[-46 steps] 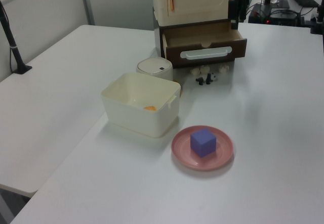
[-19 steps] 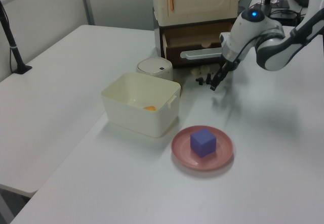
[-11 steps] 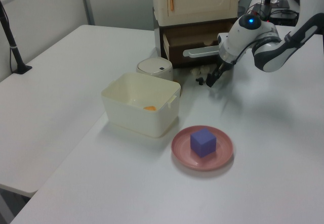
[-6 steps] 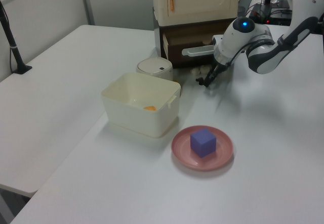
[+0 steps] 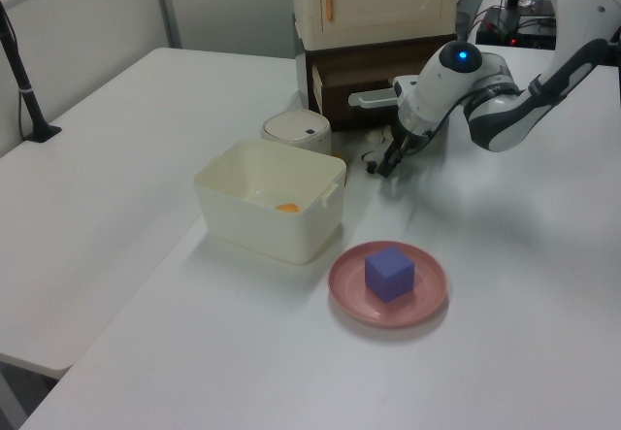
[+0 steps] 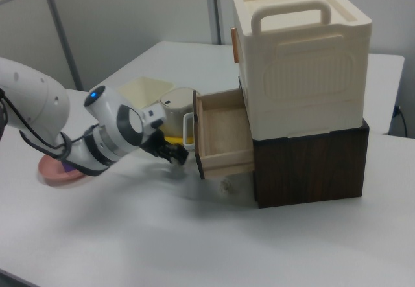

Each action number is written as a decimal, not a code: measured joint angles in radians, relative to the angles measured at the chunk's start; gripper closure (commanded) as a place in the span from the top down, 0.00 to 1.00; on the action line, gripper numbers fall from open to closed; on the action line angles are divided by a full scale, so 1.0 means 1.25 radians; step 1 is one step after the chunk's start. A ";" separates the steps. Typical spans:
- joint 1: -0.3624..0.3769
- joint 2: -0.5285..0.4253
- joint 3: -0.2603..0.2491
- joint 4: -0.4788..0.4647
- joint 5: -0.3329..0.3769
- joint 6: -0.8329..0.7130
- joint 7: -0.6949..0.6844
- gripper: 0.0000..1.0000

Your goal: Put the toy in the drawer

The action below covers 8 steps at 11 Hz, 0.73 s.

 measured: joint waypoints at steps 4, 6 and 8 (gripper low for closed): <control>0.038 -0.066 0.059 0.018 0.077 -0.049 0.079 0.00; 0.039 -0.113 0.063 0.063 0.153 -0.087 0.079 0.00; 0.037 -0.127 0.062 0.141 0.231 -0.145 0.079 0.00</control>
